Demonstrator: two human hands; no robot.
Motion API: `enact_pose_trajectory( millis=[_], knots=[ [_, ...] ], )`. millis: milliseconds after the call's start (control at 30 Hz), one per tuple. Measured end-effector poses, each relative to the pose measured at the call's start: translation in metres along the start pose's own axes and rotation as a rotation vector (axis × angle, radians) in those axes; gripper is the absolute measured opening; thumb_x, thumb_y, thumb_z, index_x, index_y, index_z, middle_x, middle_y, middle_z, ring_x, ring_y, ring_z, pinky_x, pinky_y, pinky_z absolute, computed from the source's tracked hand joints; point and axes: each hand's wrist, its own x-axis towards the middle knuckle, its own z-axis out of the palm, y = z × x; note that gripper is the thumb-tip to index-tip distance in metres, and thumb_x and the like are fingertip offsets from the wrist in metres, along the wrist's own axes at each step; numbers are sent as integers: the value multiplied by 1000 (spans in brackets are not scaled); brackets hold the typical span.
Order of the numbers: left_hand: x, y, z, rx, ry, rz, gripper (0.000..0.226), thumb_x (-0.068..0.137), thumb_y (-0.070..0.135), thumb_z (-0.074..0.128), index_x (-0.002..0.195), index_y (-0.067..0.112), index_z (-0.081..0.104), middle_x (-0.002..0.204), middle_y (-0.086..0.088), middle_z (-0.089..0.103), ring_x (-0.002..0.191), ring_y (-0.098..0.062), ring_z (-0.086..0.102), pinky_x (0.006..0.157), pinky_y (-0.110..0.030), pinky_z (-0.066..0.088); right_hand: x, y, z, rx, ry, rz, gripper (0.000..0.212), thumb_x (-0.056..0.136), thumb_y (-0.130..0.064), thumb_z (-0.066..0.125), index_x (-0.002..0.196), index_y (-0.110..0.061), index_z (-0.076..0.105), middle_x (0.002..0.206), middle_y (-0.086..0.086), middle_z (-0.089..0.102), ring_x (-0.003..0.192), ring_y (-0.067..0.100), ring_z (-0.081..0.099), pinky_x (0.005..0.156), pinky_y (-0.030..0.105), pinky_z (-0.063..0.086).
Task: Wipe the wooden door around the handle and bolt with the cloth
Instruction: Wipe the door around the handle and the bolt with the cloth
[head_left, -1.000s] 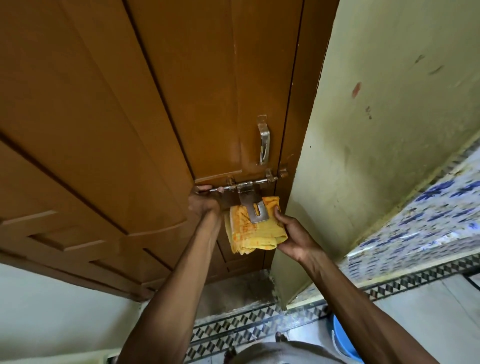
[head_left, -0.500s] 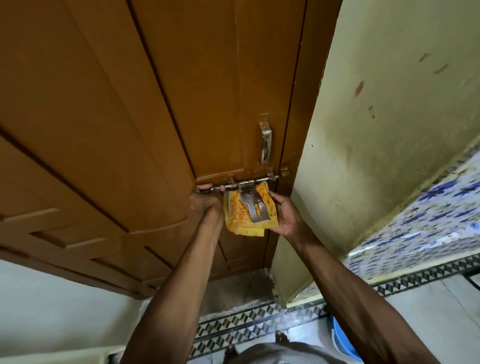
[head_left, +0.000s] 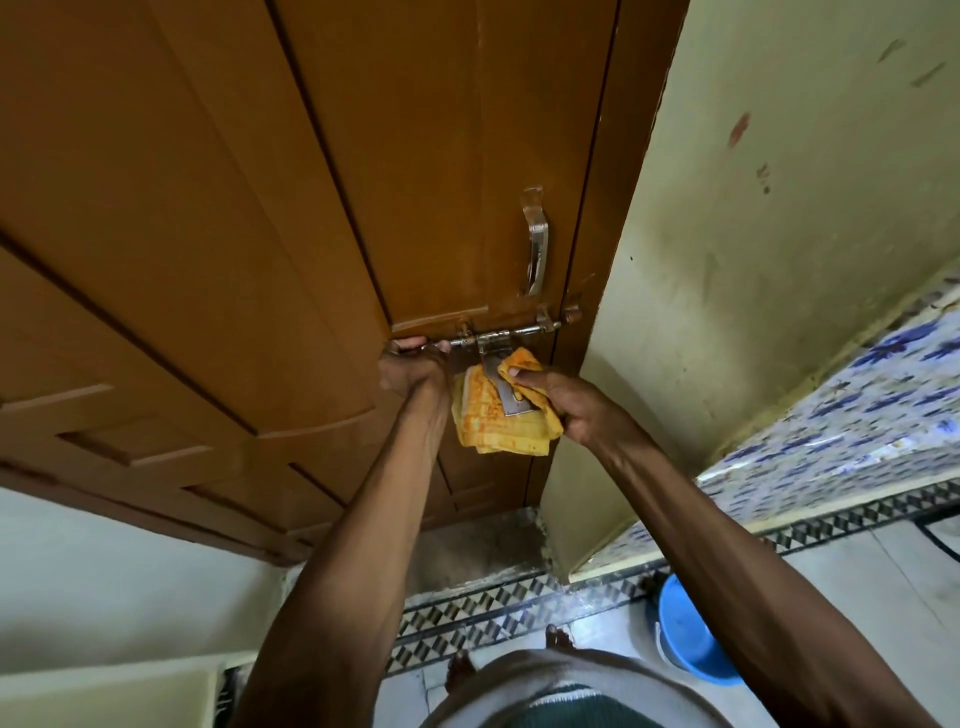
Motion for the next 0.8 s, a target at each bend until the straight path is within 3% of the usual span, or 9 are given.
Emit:
enact_pose_trajectory(
  millis=[100,200,333,433,533,633,700,800],
  knots=[
    [4,-3,2,39,16,-5,33,62,-6,87,84,12,69,93,-14,74,82,-19,67,68,-21,49,-9,13,-6,22,10,-20,27,87,-21,70,112,-12,66,103,8,73,90,24,71,77,35,57],
    [9,-7,3,46,23,5,34,61,-5,88,80,14,67,93,-15,75,81,-20,69,69,-23,54,-21,24,-11,23,46,-50,34,84,-19,73,116,-9,66,111,12,72,97,27,71,78,35,57],
    [15,-11,3,45,2,0,33,60,-7,89,86,5,73,93,-16,75,76,-15,63,64,-19,53,-37,33,-16,-4,124,-40,38,80,-19,77,113,-3,68,106,16,74,94,31,72,75,35,57],
    [20,-15,5,37,19,5,39,58,-9,89,67,19,63,94,-19,75,77,-19,66,72,-27,60,-45,39,-19,-100,268,-100,37,77,-27,79,109,-9,72,101,12,76,89,26,73,78,35,58],
    [23,-19,7,11,17,2,46,59,-12,86,63,24,57,94,-19,74,79,-20,68,81,-35,61,-52,32,-17,-320,564,-326,29,83,-33,74,108,-18,71,103,2,73,94,19,68,88,32,54],
    [20,-17,5,39,5,7,39,61,-9,86,70,20,61,95,-16,74,85,-21,69,78,-27,57,-51,18,-5,-562,814,-690,33,88,-27,69,119,-16,67,113,3,71,99,17,64,87,21,44],
    [17,-15,3,53,2,8,33,61,-9,86,79,12,69,98,-16,74,86,-21,68,77,-27,55,-37,9,6,-661,814,-866,43,88,-25,68,129,-21,61,122,-1,68,111,16,61,93,23,47],
    [16,-16,2,13,-16,16,33,61,-12,84,79,11,68,99,-21,74,81,-18,64,76,-31,58,-5,7,28,-875,747,-996,54,84,-12,69,136,-18,56,131,3,63,119,21,58,103,34,49]
  ],
)
